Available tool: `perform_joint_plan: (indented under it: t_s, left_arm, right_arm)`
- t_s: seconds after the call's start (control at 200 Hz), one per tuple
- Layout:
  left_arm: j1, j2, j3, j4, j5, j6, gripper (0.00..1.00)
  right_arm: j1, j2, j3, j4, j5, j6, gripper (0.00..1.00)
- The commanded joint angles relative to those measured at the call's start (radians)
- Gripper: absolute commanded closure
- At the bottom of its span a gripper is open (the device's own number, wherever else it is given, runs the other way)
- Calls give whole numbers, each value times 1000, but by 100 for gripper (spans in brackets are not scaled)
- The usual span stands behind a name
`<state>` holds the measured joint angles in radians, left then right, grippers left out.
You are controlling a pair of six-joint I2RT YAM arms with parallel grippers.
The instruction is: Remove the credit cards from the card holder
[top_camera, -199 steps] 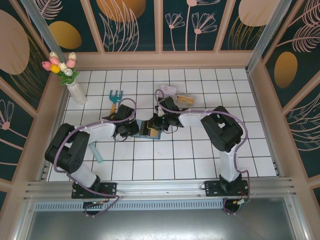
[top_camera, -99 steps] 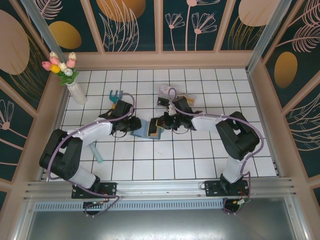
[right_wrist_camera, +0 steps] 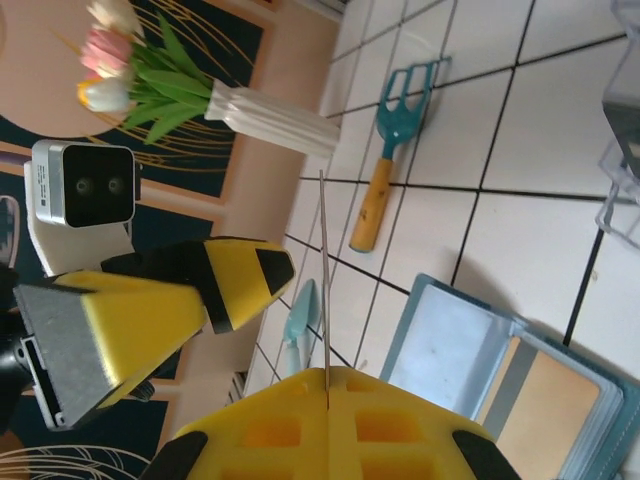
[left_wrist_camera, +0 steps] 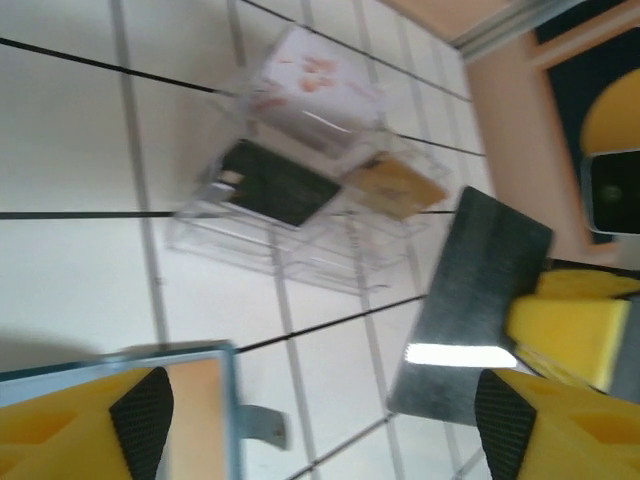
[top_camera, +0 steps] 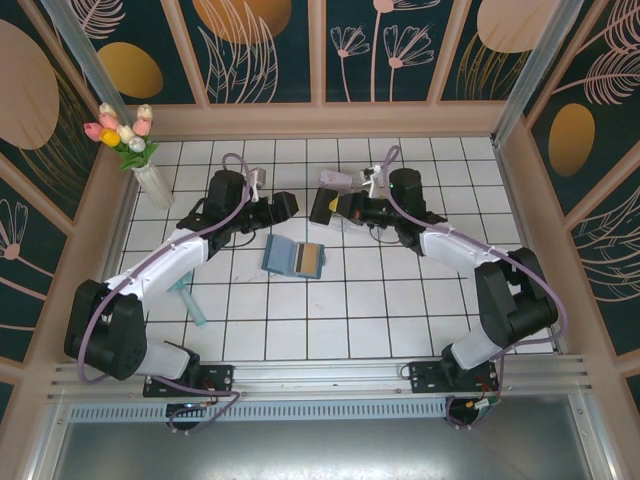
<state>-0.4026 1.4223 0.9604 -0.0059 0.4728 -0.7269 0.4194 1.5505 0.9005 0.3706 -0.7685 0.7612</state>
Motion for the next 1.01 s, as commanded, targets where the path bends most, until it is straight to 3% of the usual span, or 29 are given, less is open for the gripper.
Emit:
perform_joint_plan:
  t_s: [0.0,0.145,0.295,0.57,0.801,0.886,1.001]
  left_arm:
    - [3,25,32,181,197,-101,16]
    - [2,79,18,443,328,-268,15]
    - [1,135,82,478,386,-288,23]
    - [1,188,130,552,461,-323,65]
    - [1,194,136,610,455,-359,85]
    - [1,193,130,641,441,-380,98]
    - [0,169,104,668,373,-417,100]
  right_arm:
    - [-24,-37,-8,110,-99,10,100]
    - [-30,-43,3,193,-160,62,100]
    - [-31,-43,14,241,-207,87,100]
    - [-31,-17,30,292,-265,126,100]
    - [-26,-16,21,393,-245,235,100]
    - [-21,-17,5,427,-222,269,100]
    - [-6,-29,-39,486,-127,355,75]
